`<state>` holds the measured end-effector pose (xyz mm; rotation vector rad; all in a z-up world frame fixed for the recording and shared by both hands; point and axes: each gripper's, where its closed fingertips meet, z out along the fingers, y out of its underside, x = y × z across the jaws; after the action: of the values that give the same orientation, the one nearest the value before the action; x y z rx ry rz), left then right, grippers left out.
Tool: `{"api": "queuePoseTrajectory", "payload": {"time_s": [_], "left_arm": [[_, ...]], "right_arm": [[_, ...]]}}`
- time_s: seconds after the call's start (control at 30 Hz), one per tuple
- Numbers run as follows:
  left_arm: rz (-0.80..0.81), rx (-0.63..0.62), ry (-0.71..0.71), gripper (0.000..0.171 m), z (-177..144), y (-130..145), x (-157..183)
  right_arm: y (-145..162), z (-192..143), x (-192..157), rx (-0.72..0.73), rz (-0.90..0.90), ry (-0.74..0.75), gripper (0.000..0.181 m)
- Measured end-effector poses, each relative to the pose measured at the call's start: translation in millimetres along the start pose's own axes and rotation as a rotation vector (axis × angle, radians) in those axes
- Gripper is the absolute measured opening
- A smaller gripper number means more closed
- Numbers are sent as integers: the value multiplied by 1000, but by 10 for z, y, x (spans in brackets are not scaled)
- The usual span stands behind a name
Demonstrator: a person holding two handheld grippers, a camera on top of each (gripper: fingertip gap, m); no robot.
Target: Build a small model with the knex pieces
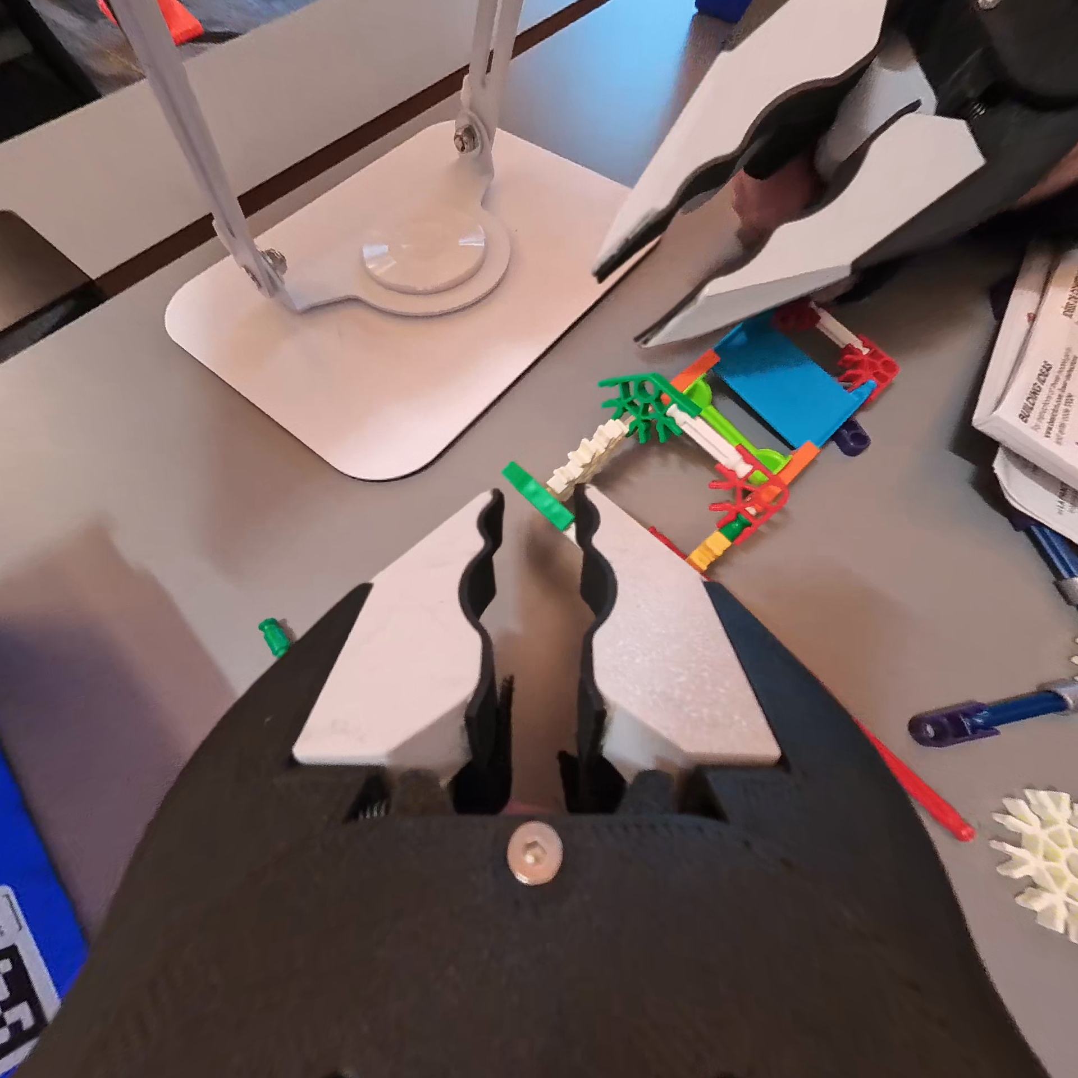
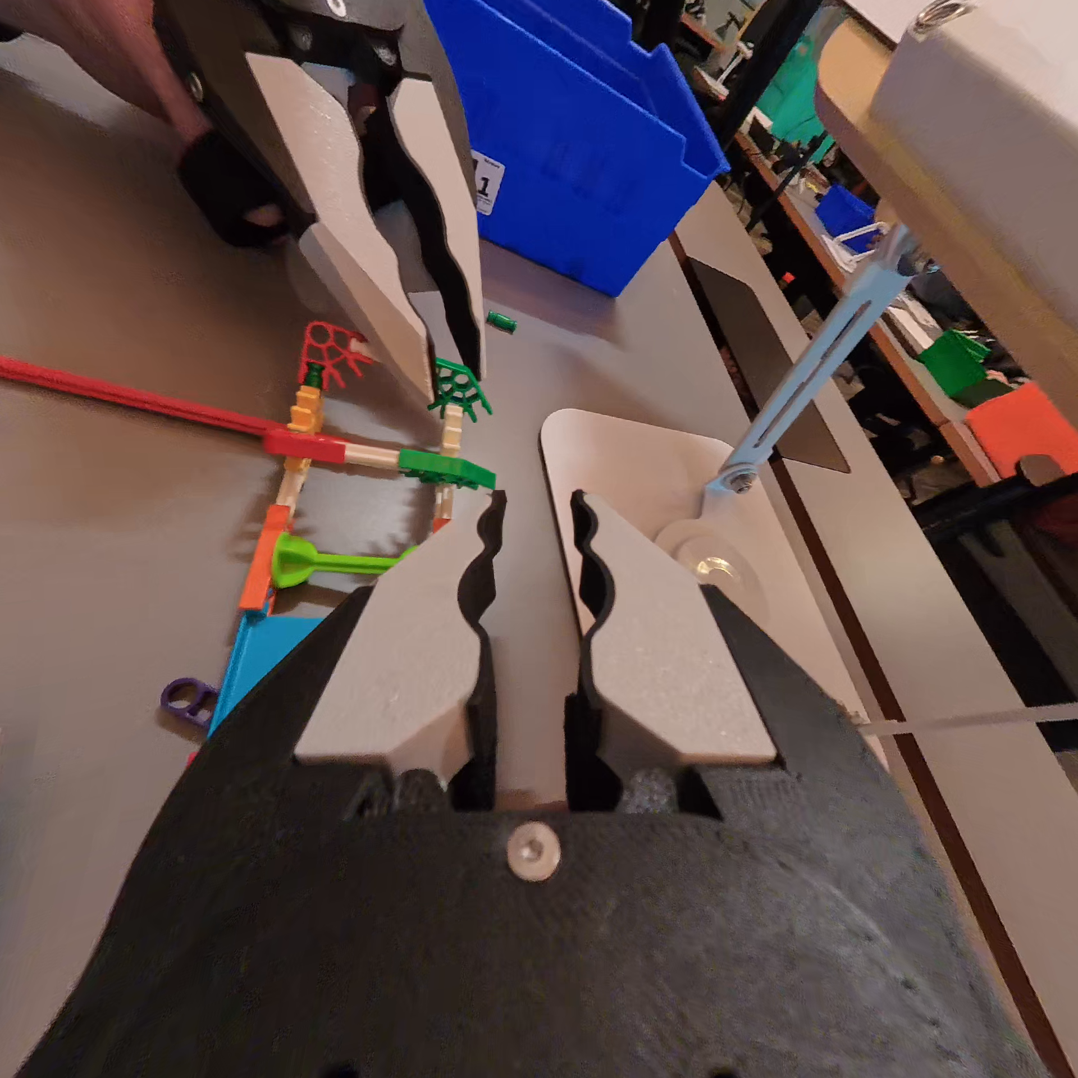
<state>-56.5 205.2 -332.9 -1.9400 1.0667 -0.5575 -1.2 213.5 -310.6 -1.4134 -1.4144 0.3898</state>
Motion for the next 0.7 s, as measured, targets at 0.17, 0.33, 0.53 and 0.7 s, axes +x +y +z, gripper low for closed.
{"api": "queuePoseTrajectory", "payload": {"time_s": [0.17, 0.33, 0.53, 0.7], "left_arm": [[4, -2, -1, 14, 4, -12, 36], [10, 26, 4, 12, -12, -51, 53], [6, 44, 11, 12, -12, -57, 48], [13, 53, 7, 11, -4, -83, 65]], "right_arm": [[10, 12, -180, -11, -8, -104, 22], [76, 48, -277, -44, -20, -145, 17], [74, 46, -294, -43, -13, -159, 17], [78, 52, -310, -45, -16, -164, 16]]}}
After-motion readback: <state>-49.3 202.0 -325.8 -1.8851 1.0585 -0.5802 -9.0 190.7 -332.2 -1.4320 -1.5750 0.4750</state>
